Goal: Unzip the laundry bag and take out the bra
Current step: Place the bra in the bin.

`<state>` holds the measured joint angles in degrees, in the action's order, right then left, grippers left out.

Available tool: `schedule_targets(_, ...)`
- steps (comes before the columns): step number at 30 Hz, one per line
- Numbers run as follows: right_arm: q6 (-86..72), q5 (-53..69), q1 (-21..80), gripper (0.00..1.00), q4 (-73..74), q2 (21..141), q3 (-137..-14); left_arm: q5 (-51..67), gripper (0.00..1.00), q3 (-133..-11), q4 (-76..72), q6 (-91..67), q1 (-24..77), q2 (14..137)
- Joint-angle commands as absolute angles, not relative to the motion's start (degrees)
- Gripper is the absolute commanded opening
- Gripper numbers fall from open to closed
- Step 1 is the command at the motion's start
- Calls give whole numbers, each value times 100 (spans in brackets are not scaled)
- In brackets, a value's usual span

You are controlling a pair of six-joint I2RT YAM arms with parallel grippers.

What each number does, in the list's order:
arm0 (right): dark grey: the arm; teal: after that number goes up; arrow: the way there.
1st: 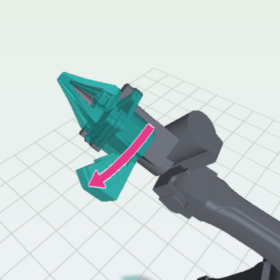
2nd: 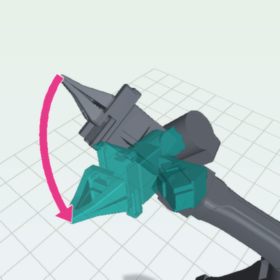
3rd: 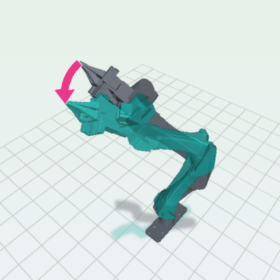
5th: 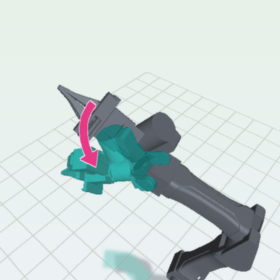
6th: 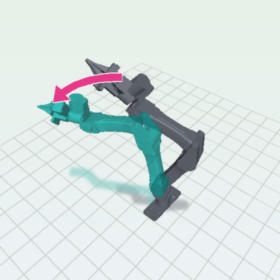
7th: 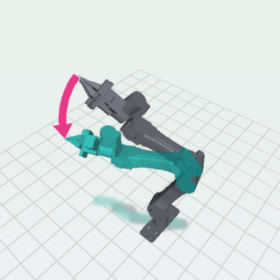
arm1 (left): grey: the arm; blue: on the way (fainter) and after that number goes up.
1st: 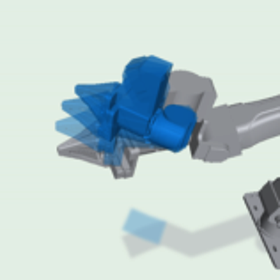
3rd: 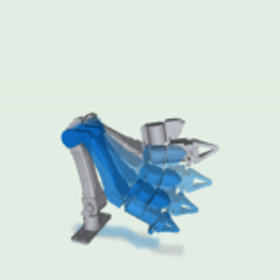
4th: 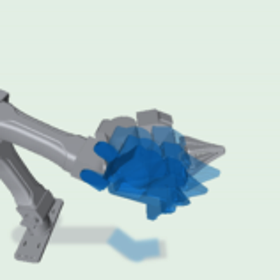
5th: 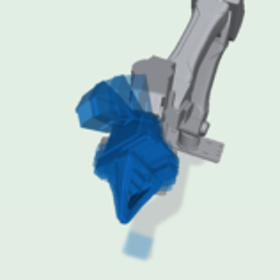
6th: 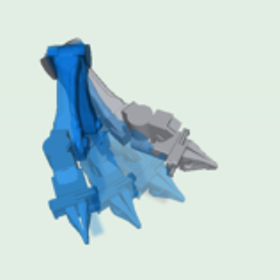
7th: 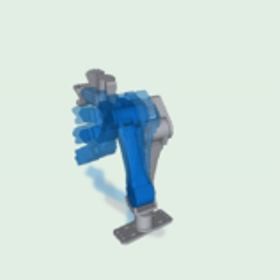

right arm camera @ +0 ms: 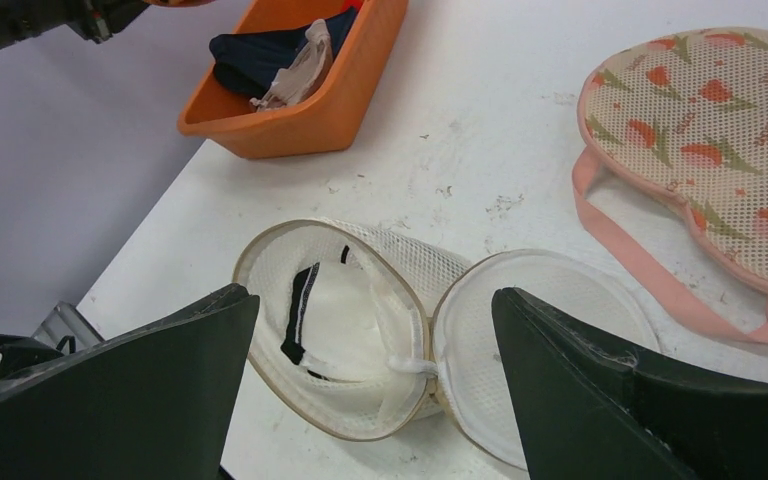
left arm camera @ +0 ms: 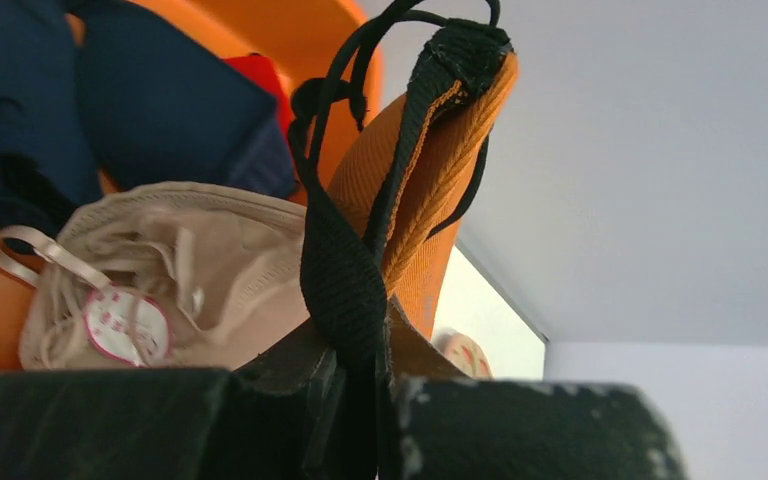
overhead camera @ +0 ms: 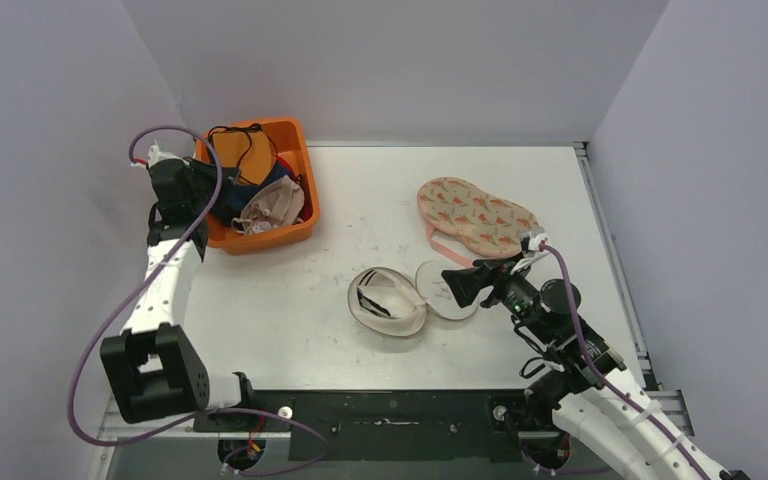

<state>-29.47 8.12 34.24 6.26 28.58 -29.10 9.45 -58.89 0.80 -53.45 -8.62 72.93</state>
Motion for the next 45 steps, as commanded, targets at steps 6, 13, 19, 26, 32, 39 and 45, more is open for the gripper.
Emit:
schedule_targets(6,-2688,616,3492,91,459,2749,-2847,1194,0,-7250,-635,-5358,-1107,9361)
schedule_targets(13,-2688,677,3505,91,311,2811,-2734,1306,0,-7869,-1039,-5449,-1174,10640)
schedule_targets(19,-2638,574,3501,91,291,2852,-2632,1300,0,-8598,-738,-5502,-1195,11568)
schedule_targets(26,-2586,572,3497,91,146,2997,-2537,1178,21,-9232,-353,-5346,-1187,12153)
schedule_targets(32,-2544,542,3497,91,159,3075,-2591,992,45,-8982,-228,-5144,-1195,11870)
schedule_targets(39,-2532,508,3494,91,180,3032,-2604,495,56,-8696,404,-4757,-1195,10957)
schedule_targets(45,-2549,533,3504,91,216,3006,-2586,363,52,-8135,88,-4818,-1146,10274)
